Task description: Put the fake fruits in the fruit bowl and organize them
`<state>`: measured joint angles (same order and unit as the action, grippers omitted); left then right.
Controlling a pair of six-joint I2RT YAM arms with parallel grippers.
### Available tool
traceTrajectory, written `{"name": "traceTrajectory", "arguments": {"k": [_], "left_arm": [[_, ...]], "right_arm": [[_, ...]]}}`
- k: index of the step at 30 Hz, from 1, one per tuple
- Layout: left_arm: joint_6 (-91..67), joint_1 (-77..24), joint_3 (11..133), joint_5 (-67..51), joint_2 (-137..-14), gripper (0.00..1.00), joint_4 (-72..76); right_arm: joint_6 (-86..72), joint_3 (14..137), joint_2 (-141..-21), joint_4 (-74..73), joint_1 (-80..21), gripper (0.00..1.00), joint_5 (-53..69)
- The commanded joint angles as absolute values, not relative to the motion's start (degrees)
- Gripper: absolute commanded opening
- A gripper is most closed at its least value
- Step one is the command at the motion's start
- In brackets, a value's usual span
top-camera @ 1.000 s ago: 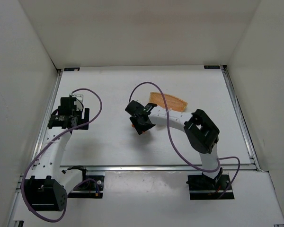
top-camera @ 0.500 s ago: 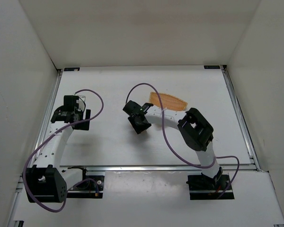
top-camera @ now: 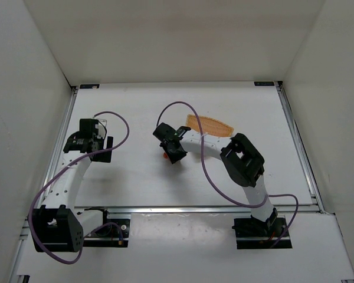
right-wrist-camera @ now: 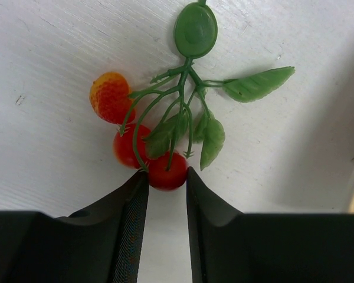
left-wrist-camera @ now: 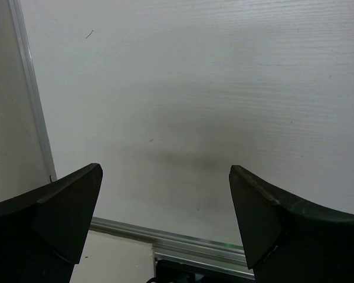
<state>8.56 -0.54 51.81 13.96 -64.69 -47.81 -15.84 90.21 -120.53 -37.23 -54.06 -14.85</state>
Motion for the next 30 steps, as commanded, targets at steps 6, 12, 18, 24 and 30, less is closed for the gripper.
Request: {"name": "traceTrajectory", "arguments": {"k": [6,12,18,24,30], "left_arm": [[12.8,-3.7,54.9,10.7,-65.2,1.00,-47.7],[15.3,-16.0,60.0,14.6,-72.6,1.00,-47.7],[12.9,-25.2,70.5,10.3,-84.1,1.00,-47.7],[11.1,-35.0,79.8,9.1,-97.1,1.00,-47.7],[11.1,-38.6,84.5,4.6,-106.7,1.00,-47.7]], "right_arm": [[-18.5,90.6,-106.3,-35.7,-53.3,0.18,-16.0],[-19.7,93.3,-102.4,-36.9,-46.9,0.18,-17.3],[-21.7,95.6,-107.9,-42.6,-36.9,0.20,-18.2],[-24.7,96.3,-110.2,-44.7,-30.3,0.56,-14.0],[-26.4,88.7,-100.8,-43.3,-28.0,0.89,-7.6]]}}
